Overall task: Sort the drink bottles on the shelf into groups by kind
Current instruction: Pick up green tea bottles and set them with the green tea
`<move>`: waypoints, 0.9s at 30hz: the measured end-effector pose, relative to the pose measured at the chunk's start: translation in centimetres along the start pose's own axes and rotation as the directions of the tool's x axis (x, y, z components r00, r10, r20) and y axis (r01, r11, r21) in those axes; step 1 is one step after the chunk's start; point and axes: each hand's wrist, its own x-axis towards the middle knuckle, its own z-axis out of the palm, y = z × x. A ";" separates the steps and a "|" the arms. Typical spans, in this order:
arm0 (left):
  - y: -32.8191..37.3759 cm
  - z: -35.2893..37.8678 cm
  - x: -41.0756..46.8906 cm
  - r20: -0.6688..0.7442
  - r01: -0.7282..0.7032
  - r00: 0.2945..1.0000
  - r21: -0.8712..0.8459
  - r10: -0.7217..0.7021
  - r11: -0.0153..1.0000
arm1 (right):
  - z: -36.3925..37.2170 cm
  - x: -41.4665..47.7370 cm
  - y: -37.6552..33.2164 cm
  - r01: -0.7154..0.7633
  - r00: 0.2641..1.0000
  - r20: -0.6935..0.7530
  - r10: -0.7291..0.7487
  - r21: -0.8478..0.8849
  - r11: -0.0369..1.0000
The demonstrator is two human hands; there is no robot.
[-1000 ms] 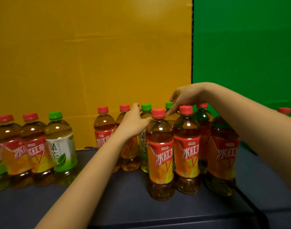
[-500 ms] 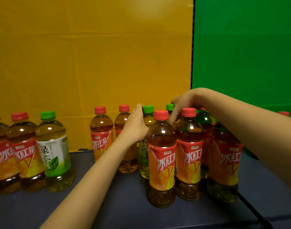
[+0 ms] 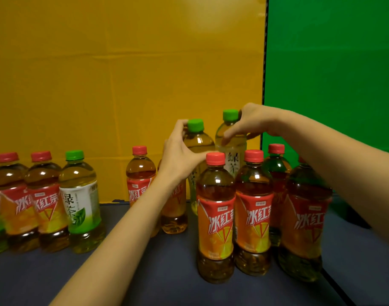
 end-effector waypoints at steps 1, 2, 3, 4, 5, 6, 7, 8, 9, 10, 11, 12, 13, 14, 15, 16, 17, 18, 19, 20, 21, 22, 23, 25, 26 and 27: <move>0.5 -0.2 0.5 -0.034 -0.018 0.999 -0.023 0.017 1.000 | -0.3 0.1 -0.1 0.038 0.997 -0.074 -0.037 0.011 0.999; 1.1 -0.5 0.9 -0.071 -0.037 0.997 -0.044 0.034 0.998 | -0.7 0.1 -0.2 0.075 0.987 -0.145 -0.071 0.023 0.997; 1.5 -0.8 1.4 -0.106 -0.057 0.993 -0.061 0.051 0.996 | -1.0 0.0 -0.4 0.114 0.973 -0.207 -0.103 0.040 0.993; 1.9 -1.2 1.9 -0.136 -0.083 0.988 -0.076 0.072 0.994 | -1.3 -0.2 -0.7 0.158 0.956 -0.260 -0.137 0.063 0.985; 2.2 -1.6 2.4 -0.158 -0.103 0.983 -0.086 0.088 0.991 | -1.5 -0.6 -1.1 0.204 0.938 -0.302 -0.171 0.080 0.976; 2.6 -2.1 2.7 -0.176 -0.119 0.979 -0.090 0.102 0.989 | -1.8 -0.9 -1.6 0.250 0.918 -0.340 -0.206 0.090 0.964; 3.0 -2.6 3.0 -0.195 -0.135 0.974 -0.091 0.115 0.987 | -2.0 -1.3 -2.1 0.298 0.895 -0.373 -0.244 0.093 0.950; 3.5 -3.1 3.2 -0.210 -0.151 0.969 -0.087 0.130 0.985 | -2.2 -1.7 -2.6 0.344 0.871 -0.401 -0.282 0.090 0.935; 4.0 -3.8 3.4 -0.221 -0.173 0.963 -0.081 0.151 0.982 | -2.4 -2.2 -3.2 0.385 0.846 -0.428 -0.318 0.080 0.919; 4.6 -4.4 3.5 -0.229 -0.197 0.957 -0.066 0.177 0.978 | -2.5 -2.5 -3.8 0.425 0.817 -0.456 -0.352 0.065 0.903; 5.2 -5.0 3.6 -0.235 -0.222 0.950 -0.046 0.205 0.974 | -2.7 -2.9 -4.4 0.462 0.789 -0.481 -0.383 0.055 0.885; 5.8 -5.7 3.6 -0.241 -0.244 0.942 -0.020 0.232 0.970 | -2.9 -3.2 -5.0 0.496 0.765 -0.501 -0.405 0.055 0.867; 6.4 -6.5 3.6 -0.252 -0.265 0.933 0.006 0.258 0.964 | -2.9 -3.5 -5.7 0.528 0.745 -0.516 -0.424 0.067 0.846; 7.0 -7.3 3.6 -0.266 -0.281 0.923 0.032 0.279 0.959 | -3.0 -3.7 -6.3 0.563 0.727 -0.527 -0.441 0.089 0.822; 7.4 -8.2 3.5 -0.282 -0.291 0.913 0.051 0.293 0.955 | -3.1 -3.9 -7.0 0.596 0.712 -0.535 -0.455 0.117 0.795; 7.8 -9.1 3.4 -0.298 -0.293 0.906 0.072 0.301 0.953 | -3.0 -4.2 -7.6 0.625 0.700 -0.541 -0.467 0.148 0.766; 8.0 -10.2 3.2 -0.313 -0.291 0.900 0.091 0.304 0.953 | -2.8 -4.4 -8.4 0.648 0.692 -0.543 -0.475 0.179 0.740; 8.2 -11.4 2.9 -0.326 -0.282 0.896 0.104 0.300 0.954 | -2.4 -4.7 -9.1 0.664 0.688 -0.543 -0.481 0.204 0.719; 8.2 -12.5 2.5 -0.337 -0.268 0.896 0.111 0.290 0.957 | -2.0 -4.9 -9.9 0.675 0.686 -0.541 -0.486 0.225 0.703; 8.1 -13.7 1.9 -0.343 -0.248 0.899 0.118 0.274 0.962 | -1.3 -5.2 -10.6 0.683 0.687 -0.538 -0.488 0.248 0.688; 7.9 -14.9 1.3 -0.345 -0.228 0.902 0.124 0.257 0.966 | -0.6 -5.4 -11.4 0.686 0.692 -0.531 -0.489 0.276 0.673; 7.5 -16.0 0.6 -0.343 -0.205 0.908 0.136 0.240 0.969 | 0.3 -5.7 -12.1 0.686 0.702 -0.520 -0.487 0.307 0.660; 7.1 -17.0 -0.3 -0.337 -0.186 0.914 0.147 0.226 0.971 | 1.3 -6.0 -12.7 0.684 0.711 -0.505 -0.488 0.337 0.647; 5.9 -19.2 -1.9 -0.333 -0.146 0.922 0.175 0.198 0.974 | 3.4 -6.5 -13.8 0.668 0.736 -0.466 -0.491 0.382 0.638; 5.1 -20.3 -2.8 -0.335 -0.117 0.926 0.184 0.174 0.976 | 4.6 -6.7 -14.3 0.654 0.751 -0.443 -0.489 0.400 0.642; 4.3 -21.4 -3.7 -0.334 -0.089 0.931 0.186 0.148 0.978 | 5.9 -7.0 -14.8 0.640 0.765 -0.424 -0.485 0.415 0.647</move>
